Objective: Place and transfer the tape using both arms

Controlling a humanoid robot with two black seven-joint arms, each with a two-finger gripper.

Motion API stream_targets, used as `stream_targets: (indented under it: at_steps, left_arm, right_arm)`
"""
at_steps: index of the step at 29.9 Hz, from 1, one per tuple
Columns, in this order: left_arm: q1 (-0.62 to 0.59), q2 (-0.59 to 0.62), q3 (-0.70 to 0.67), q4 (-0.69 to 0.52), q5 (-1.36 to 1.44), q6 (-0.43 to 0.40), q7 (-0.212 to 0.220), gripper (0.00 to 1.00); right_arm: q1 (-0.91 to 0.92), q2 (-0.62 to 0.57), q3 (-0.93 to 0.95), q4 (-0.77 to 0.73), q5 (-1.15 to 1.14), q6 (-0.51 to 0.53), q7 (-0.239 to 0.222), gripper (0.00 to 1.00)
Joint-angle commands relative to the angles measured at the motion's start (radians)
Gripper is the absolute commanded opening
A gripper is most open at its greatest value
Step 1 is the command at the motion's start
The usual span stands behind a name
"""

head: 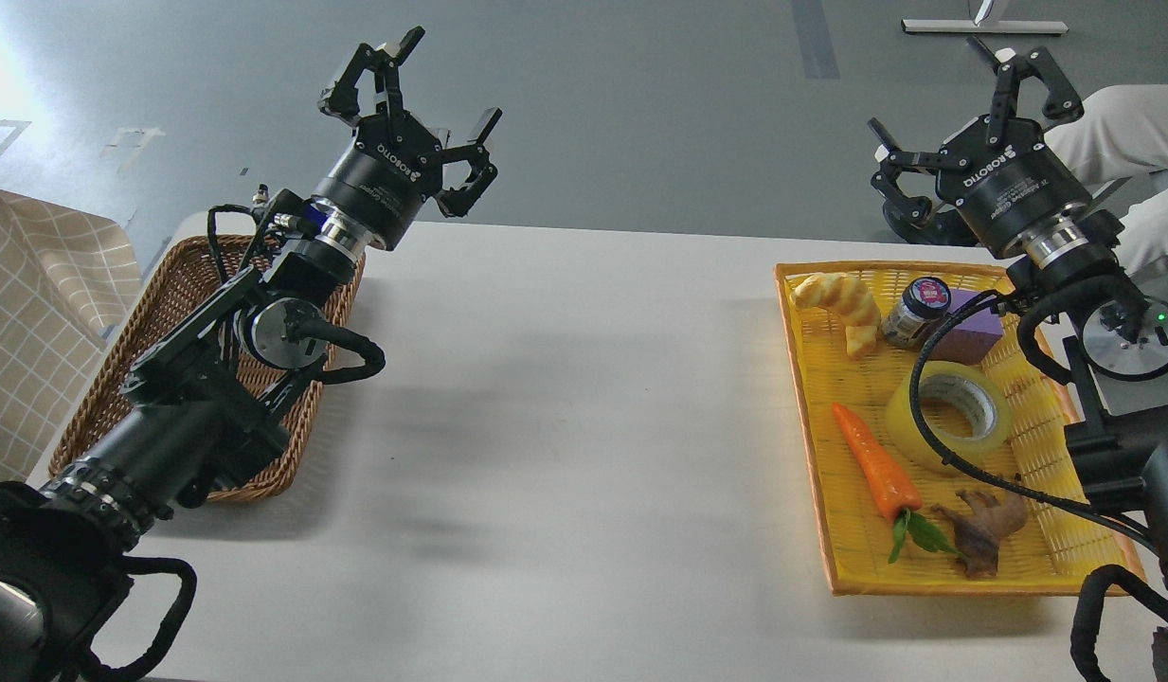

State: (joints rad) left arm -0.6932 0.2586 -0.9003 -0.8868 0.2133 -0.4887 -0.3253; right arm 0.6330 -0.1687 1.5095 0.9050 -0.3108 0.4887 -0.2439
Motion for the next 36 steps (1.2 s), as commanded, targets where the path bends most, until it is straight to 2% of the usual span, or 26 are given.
stream_targets:
  at_steps: [1,36]
  left_arm:
    - [0.000,-0.002,0.000,-0.001,-0.002,0.000,-0.001,0.98]
    - [-0.005,-0.018,-0.002,-0.001,-0.002,0.000,-0.001,0.98]
  right_arm:
    - [-0.001,0.000,0.000,0.002,0.001,0.000,0.000,1.00]
    - [-0.004,0.000,0.000,0.002,0.001,0.000,0.000,1.00]
